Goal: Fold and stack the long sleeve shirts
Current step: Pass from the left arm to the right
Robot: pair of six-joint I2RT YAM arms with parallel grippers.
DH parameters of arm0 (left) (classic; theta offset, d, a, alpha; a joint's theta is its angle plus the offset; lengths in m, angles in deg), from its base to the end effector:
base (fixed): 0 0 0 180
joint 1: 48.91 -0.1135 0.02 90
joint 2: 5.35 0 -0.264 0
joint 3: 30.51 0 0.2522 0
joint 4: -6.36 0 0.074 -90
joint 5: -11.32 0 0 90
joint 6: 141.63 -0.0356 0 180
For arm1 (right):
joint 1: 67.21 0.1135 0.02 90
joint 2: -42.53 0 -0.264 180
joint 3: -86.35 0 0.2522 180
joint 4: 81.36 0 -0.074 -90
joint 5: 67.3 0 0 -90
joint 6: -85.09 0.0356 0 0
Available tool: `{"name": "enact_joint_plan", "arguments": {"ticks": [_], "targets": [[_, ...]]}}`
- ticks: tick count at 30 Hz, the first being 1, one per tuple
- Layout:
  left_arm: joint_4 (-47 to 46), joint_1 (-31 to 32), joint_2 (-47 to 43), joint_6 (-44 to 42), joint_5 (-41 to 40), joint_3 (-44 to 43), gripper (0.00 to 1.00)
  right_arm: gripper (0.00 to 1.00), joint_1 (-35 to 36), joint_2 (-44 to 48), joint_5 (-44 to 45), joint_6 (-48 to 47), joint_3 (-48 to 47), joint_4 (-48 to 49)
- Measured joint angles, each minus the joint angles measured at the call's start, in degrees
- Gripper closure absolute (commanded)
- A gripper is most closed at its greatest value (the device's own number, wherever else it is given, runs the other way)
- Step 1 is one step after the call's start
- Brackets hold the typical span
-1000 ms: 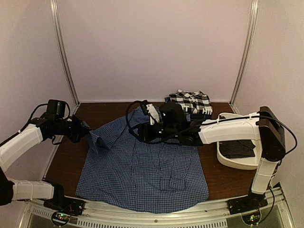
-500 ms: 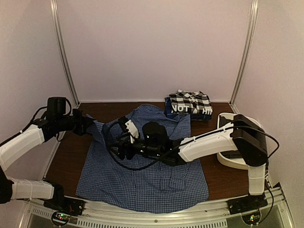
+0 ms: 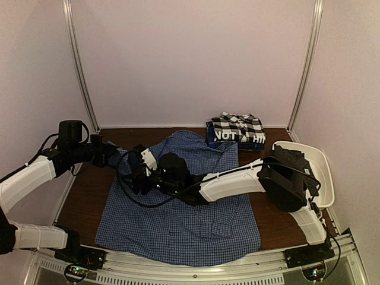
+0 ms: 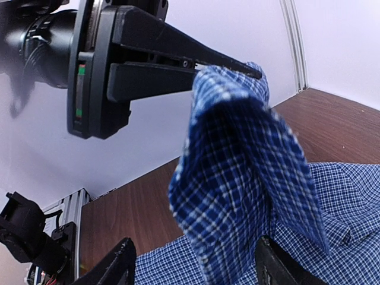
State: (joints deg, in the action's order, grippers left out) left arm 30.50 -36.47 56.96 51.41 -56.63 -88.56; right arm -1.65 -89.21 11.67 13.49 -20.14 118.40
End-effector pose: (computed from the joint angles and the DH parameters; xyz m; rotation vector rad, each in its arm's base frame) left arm 0.2344 -0.0654 0.2776 -1.5417 1.9260 -1.4902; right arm 0.2140 0.4874 0.1925 -0.8752 1.6056 1.2377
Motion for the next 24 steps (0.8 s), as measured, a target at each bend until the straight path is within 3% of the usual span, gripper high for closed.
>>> {"name": "enact_joint_plan", "arguments": {"ticks": [3,5,11,14,17,24], "targets": [[-0.02,0.0,0.0,0.0,0.02,0.0,1.0,0.39,0.0,-2.86,0.83,0.0,-4.7,-1.18],[-0.02,0.0,0.0,-0.02,0.0,0.0,1.0,0.49,0.0,-4.66,1.07,0.13,-7.61,-2.47],[0.15,0.0,0.37,-0.74,-0.02,-0.07,1.0,1.0,-0.13,-6.4,2.47,0.79,-11.28,-6.95],[1.07,0.0,1.18,-2.69,0.0,-0.39,1.0,1.0,-0.44,-6.36,3.04,1.6,-11.58,-9.16],[2.32,-0.02,2.95,-6.34,0.61,-1.31,0.89,1.0,-1.16,-5.16,3.17,2.03,-10.97,-12.37],[8.55,-0.09,11.65,-23.71,4.9,-7.5,0.43,1.0,-5.33,2.51,2.05,1.9,-10.67,-20.11]]}}
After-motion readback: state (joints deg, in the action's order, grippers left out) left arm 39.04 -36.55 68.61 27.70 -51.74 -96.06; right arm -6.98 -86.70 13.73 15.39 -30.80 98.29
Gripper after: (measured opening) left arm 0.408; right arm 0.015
